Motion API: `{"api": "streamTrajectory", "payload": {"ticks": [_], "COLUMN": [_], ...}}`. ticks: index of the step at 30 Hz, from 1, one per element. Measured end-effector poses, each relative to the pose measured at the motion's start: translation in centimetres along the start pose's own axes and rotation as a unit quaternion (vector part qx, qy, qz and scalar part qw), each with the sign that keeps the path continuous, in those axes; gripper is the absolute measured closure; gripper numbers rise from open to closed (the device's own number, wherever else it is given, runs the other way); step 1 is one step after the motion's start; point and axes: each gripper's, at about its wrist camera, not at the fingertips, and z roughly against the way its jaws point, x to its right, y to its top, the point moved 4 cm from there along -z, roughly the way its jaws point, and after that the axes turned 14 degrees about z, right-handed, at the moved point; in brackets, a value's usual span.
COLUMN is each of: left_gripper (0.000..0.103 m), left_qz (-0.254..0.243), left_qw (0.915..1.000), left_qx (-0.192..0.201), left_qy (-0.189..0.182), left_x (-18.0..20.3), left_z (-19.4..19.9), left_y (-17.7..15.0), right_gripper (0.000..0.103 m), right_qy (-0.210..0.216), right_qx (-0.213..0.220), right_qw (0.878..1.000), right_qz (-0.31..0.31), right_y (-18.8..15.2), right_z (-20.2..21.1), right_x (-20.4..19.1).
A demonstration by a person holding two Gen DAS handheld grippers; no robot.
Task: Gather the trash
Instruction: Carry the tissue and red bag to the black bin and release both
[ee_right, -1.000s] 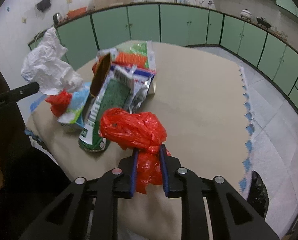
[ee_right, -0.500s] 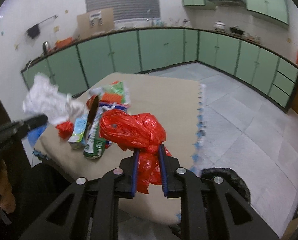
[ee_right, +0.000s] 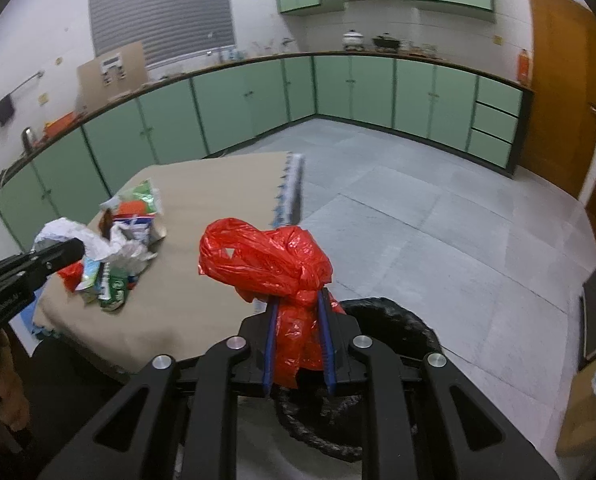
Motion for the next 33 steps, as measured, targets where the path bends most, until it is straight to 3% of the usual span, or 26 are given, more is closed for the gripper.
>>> {"api": "streamTrajectory", "payload": {"ticks": [6, 15, 27, 29, 31, 33], "left_gripper": [0.103, 0.103, 0.103, 0.101, 0.096, 0.08], "left_qz": [-0.04, -0.101, -0.124, -0.123, -0.12, -0.117], "left_qw": [0.9977, 0.9857, 0.9724, 0.9723, 0.9737, 0.9747], "left_qx": [-0.026, -0.081, -0.168, -0.172, -0.169, -0.167], "left_qy": [-0.047, -0.108, -0.104, -0.099, -0.094, -0.09], "left_x": [4.9, 12.8, 13.1, 13.1, 13.1, 13.1], "left_z": [-2.6, -9.9, -20.0, -21.0, -21.2, -21.4], "left_y": [-0.8, -4.4, -9.9, -10.2, -10.0, -9.9], "right_gripper": [0.084, 0.085, 0.084, 0.076, 0.06, 0.058], "right_qy": [-0.019, -0.035, -0.023, -0.03, -0.044, -0.048], "right_qx": [-0.02, -0.066, -0.133, -0.134, -0.128, -0.124], "right_qw": [0.999, 0.994, 0.983, 0.983, 0.984, 0.984], "right_qz": [-0.04, -0.081, -0.125, -0.119, -0.114, -0.115], "right_y": [-2.3, -6.6, -11.1, -11.3, -11.1, -11.1], "right_z": [-1.6, -5.7, -13.3, -13.4, -13.0, -12.7], "right_x": [3.4, 8.1, 11.5, 11.4, 11.6, 11.7]}}
